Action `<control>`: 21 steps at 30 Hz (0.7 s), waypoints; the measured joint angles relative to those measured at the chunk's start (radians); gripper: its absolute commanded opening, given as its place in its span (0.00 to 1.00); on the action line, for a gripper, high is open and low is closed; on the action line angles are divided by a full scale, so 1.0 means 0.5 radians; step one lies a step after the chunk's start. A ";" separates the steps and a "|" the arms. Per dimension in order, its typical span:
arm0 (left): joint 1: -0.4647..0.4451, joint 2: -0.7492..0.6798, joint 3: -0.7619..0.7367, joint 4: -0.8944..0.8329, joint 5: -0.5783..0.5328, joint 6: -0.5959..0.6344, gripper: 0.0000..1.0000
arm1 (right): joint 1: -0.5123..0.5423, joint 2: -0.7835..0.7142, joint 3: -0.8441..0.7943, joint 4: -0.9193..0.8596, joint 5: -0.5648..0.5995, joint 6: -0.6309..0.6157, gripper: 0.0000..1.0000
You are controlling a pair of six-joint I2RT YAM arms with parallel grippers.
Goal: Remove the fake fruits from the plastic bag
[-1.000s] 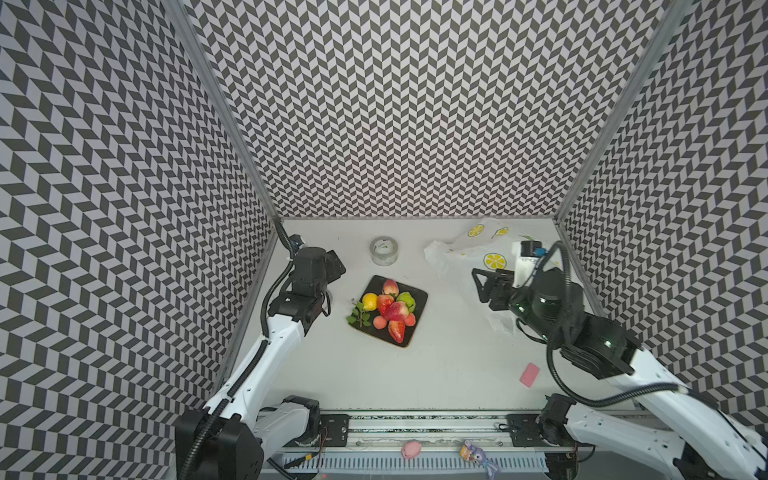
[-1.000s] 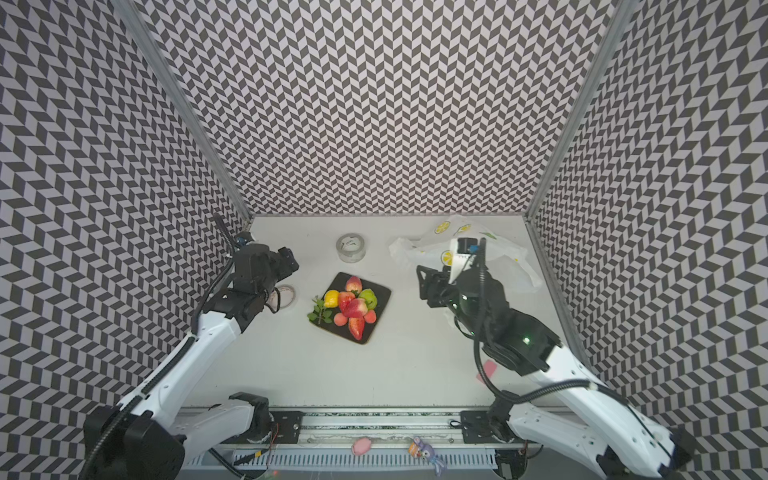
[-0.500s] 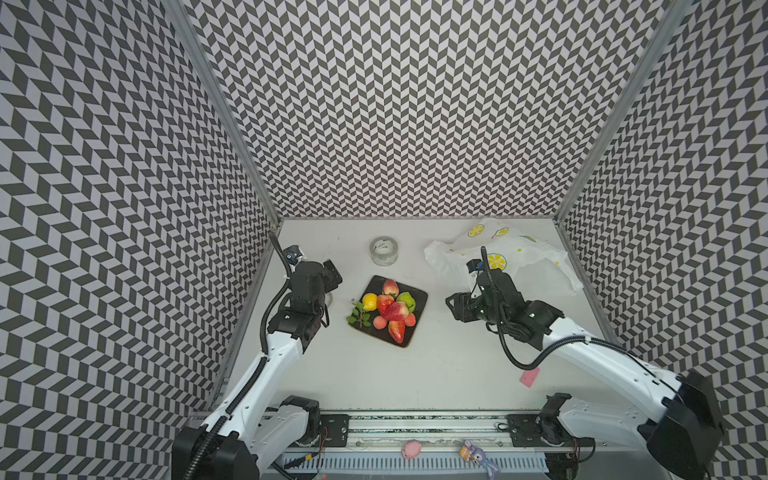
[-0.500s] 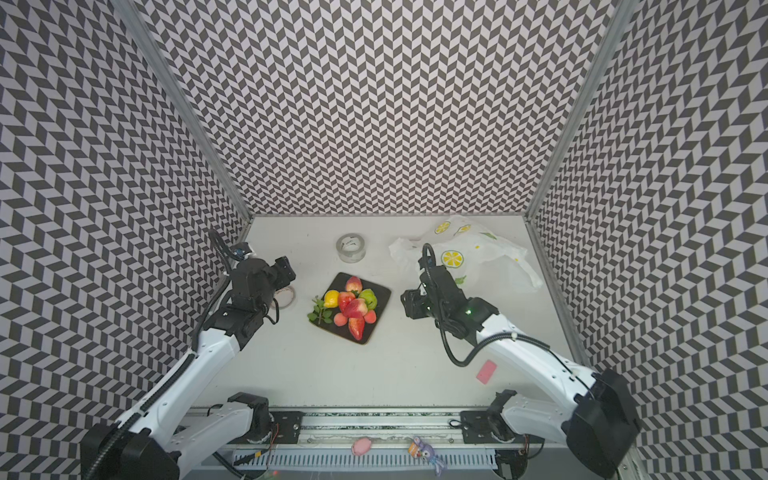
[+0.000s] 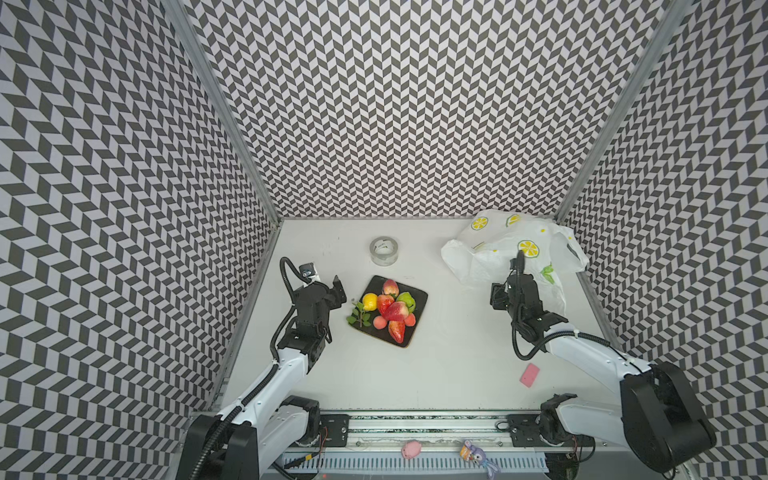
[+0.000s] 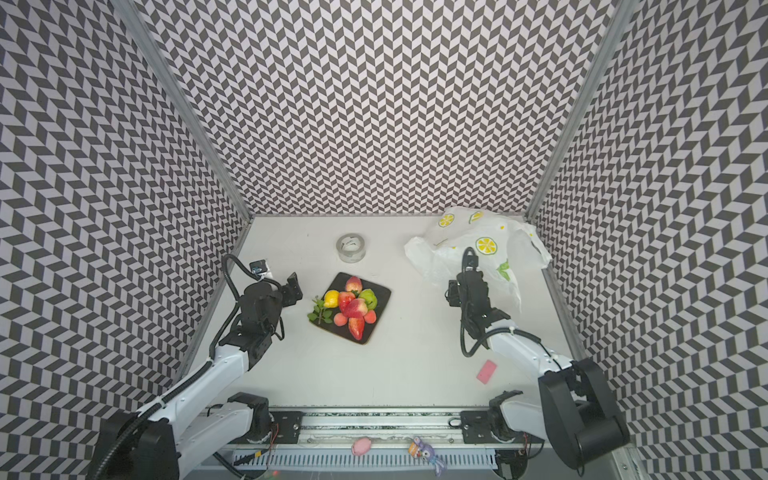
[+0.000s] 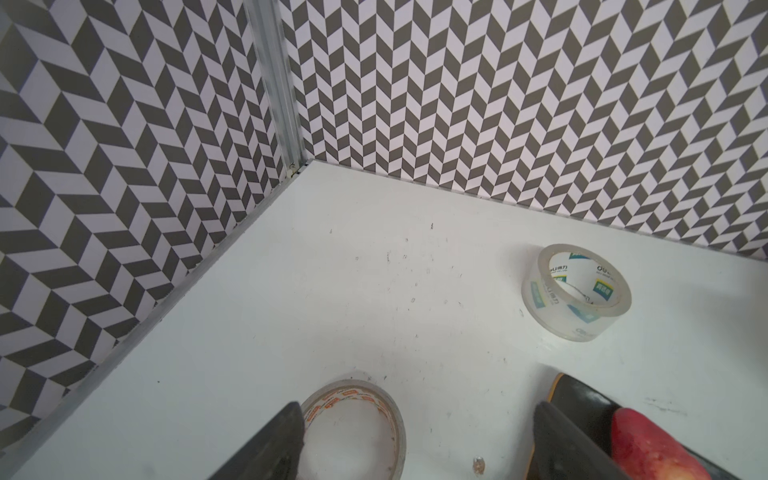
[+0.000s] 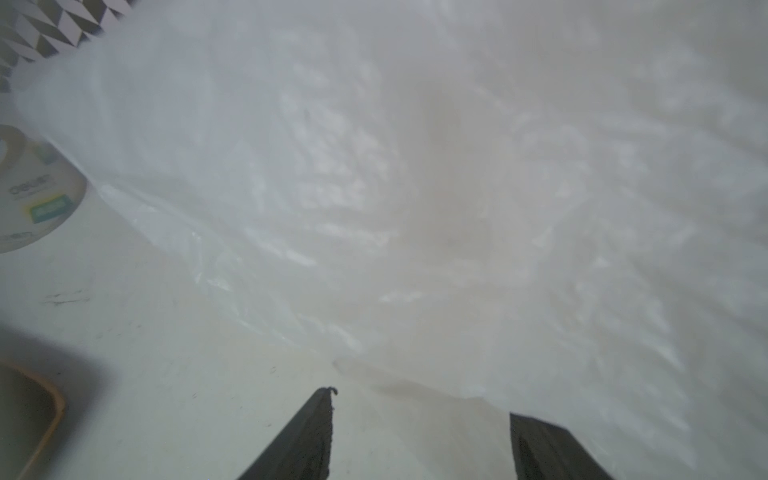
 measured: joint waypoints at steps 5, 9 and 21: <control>0.054 0.076 -0.147 0.270 0.016 0.141 0.95 | -0.232 0.105 -0.179 0.446 -0.102 -0.139 0.72; 0.146 0.138 -0.268 0.497 0.088 0.194 0.96 | -0.311 0.209 -0.294 0.748 -0.187 -0.201 0.73; 0.216 0.581 -0.446 1.331 0.317 0.341 0.99 | -0.499 0.523 -0.437 1.738 -0.447 -0.241 0.77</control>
